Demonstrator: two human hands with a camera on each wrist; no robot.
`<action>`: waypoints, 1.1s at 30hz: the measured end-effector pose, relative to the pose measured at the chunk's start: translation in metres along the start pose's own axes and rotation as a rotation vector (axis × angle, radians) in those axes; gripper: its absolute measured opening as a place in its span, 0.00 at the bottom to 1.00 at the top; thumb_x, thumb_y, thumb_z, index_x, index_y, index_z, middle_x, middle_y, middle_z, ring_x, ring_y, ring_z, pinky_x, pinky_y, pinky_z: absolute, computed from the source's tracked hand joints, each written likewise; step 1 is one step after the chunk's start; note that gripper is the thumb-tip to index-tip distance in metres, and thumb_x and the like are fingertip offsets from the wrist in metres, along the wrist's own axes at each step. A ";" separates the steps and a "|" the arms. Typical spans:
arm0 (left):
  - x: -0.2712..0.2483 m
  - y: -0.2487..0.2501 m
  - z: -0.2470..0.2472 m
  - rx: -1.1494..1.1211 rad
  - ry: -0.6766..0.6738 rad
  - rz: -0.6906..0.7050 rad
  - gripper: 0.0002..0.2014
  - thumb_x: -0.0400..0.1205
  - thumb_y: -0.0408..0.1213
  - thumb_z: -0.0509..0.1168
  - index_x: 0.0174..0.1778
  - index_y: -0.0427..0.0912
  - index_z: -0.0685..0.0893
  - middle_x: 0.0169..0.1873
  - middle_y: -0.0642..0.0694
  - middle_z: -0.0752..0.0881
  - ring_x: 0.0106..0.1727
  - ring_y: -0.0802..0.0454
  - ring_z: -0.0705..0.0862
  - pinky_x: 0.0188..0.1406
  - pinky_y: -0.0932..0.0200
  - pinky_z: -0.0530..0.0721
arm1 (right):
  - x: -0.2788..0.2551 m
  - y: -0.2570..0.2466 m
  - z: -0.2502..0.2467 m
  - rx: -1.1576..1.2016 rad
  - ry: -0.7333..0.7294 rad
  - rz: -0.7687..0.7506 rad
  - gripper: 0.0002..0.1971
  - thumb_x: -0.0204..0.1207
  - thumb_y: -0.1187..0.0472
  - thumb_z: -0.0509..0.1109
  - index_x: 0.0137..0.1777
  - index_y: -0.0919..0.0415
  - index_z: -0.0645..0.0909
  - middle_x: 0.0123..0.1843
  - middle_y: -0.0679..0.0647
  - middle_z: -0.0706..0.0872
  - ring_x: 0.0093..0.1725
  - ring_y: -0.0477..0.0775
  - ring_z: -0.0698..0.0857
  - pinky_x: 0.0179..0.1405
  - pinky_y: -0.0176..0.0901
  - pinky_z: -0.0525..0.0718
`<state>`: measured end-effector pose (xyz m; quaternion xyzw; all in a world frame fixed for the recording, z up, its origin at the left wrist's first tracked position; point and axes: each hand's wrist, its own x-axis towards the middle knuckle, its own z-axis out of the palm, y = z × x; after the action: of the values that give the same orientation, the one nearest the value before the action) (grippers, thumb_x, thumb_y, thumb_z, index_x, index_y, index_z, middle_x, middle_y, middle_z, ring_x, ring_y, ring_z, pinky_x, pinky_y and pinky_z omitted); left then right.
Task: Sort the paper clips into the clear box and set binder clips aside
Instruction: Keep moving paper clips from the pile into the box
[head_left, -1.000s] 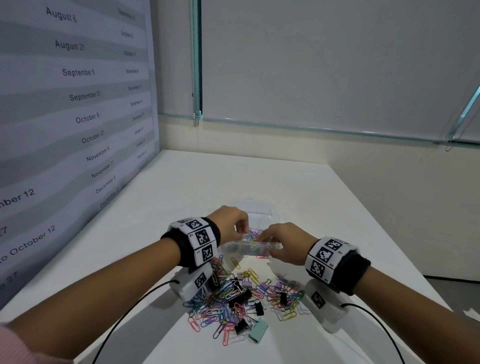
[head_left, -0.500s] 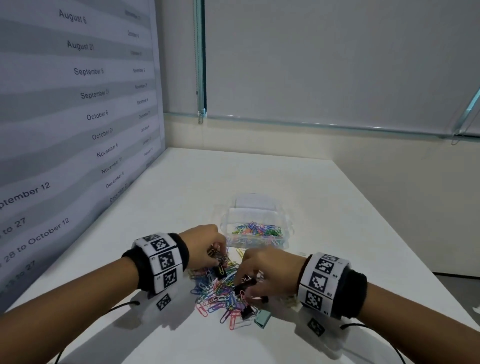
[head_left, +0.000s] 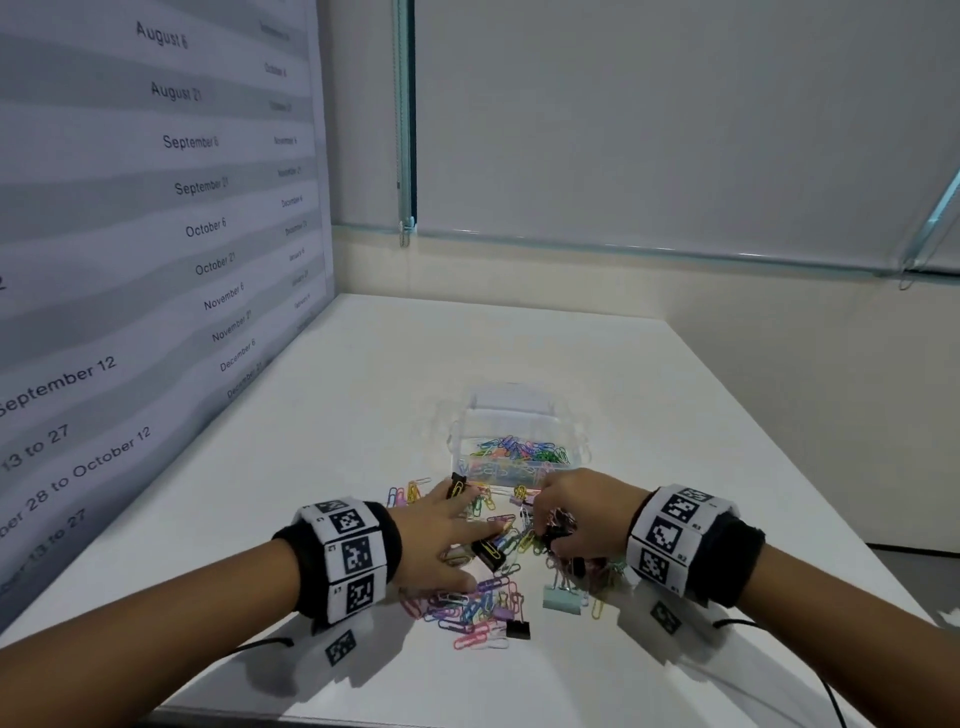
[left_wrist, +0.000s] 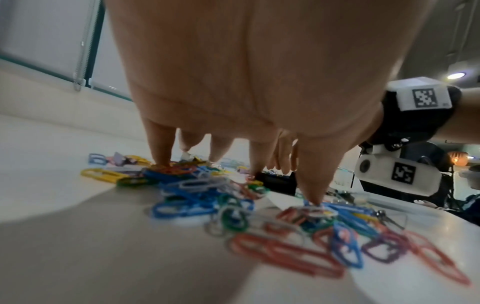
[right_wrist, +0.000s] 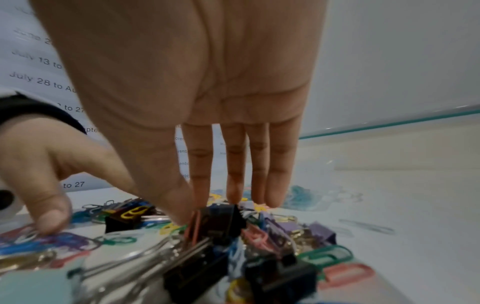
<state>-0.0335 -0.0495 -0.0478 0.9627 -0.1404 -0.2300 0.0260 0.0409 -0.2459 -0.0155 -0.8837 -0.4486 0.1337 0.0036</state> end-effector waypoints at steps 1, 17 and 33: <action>-0.002 0.001 -0.001 -0.024 0.011 -0.013 0.36 0.81 0.57 0.59 0.81 0.62 0.47 0.83 0.47 0.38 0.83 0.39 0.34 0.83 0.37 0.46 | -0.001 -0.001 0.000 0.007 0.015 -0.006 0.11 0.74 0.60 0.70 0.56 0.57 0.84 0.58 0.55 0.81 0.57 0.55 0.80 0.48 0.38 0.73; -0.025 -0.005 -0.001 -0.174 0.139 -0.036 0.23 0.71 0.47 0.74 0.60 0.46 0.78 0.56 0.45 0.76 0.59 0.48 0.77 0.57 0.60 0.76 | 0.013 -0.059 0.020 0.028 -0.058 -0.217 0.19 0.69 0.51 0.76 0.55 0.62 0.82 0.53 0.59 0.83 0.50 0.58 0.81 0.47 0.44 0.76; -0.009 -0.009 -0.019 -0.324 0.234 0.018 0.10 0.77 0.37 0.70 0.53 0.43 0.87 0.44 0.49 0.87 0.35 0.67 0.77 0.37 0.77 0.73 | 0.014 -0.011 -0.002 0.241 0.101 -0.048 0.09 0.77 0.60 0.70 0.54 0.58 0.87 0.50 0.51 0.91 0.32 0.32 0.78 0.32 0.15 0.71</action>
<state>-0.0305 -0.0387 -0.0277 0.9648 -0.1060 -0.1357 0.1987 0.0403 -0.2278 -0.0153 -0.8714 -0.4496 0.1417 0.1358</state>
